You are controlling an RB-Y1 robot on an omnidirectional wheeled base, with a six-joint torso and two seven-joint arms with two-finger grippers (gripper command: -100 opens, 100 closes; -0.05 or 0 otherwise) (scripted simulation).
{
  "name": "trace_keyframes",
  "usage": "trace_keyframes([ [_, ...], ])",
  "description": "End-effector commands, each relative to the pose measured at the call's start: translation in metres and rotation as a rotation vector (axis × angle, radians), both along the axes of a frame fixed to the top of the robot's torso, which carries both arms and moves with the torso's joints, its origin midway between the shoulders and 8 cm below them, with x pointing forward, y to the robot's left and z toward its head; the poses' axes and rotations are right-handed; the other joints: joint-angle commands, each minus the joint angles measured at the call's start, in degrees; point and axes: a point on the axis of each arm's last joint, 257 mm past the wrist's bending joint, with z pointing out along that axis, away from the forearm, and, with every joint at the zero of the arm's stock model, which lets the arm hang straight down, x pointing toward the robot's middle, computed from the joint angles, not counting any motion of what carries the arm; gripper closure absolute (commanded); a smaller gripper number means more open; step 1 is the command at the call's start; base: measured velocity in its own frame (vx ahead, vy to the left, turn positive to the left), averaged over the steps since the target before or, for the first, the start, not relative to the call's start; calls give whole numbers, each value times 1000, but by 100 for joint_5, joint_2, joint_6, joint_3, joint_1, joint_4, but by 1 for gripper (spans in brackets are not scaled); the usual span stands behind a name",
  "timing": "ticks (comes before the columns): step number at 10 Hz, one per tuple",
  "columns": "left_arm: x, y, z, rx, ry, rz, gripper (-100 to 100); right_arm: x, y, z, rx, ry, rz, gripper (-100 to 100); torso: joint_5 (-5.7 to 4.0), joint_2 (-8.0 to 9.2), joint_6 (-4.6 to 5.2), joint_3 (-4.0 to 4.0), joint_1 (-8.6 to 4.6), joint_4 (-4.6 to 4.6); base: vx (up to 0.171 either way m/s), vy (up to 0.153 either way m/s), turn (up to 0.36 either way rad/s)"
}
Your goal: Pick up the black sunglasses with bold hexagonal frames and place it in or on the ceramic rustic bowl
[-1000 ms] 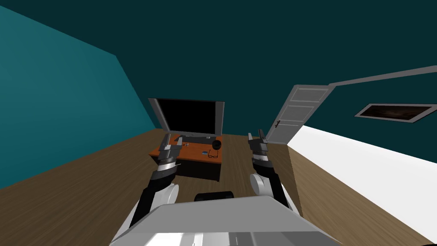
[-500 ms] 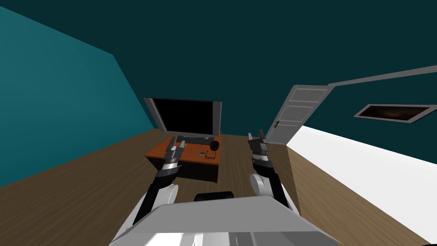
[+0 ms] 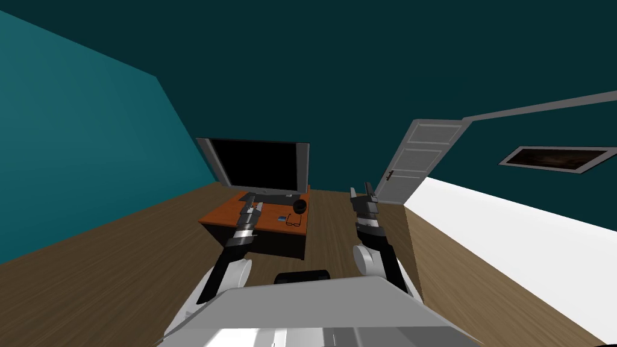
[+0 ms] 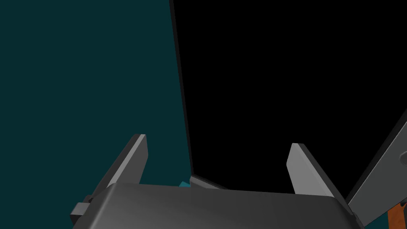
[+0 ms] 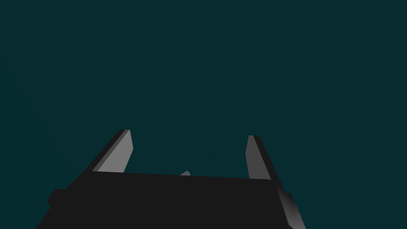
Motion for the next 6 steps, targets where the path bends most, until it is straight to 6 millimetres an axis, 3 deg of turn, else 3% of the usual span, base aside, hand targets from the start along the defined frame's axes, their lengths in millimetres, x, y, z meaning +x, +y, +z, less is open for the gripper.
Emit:
trace_keyframes([
  [1,7,4,-21,15,51,7,-100,0,0,0,0,0,0,0,0,0,0,0,0,0,52,-84,-11],
  [3,14,9,-44,24,101,14,-100,0,0,0,0,0,0,0,-3,-3,-1,-2,-15,-1,43,-101,-2],
  [6,19,14,-63,33,145,21,-100,0,0,0,0,0,0,0,2,9,-1,5,11,2,18,-41,-4],
])
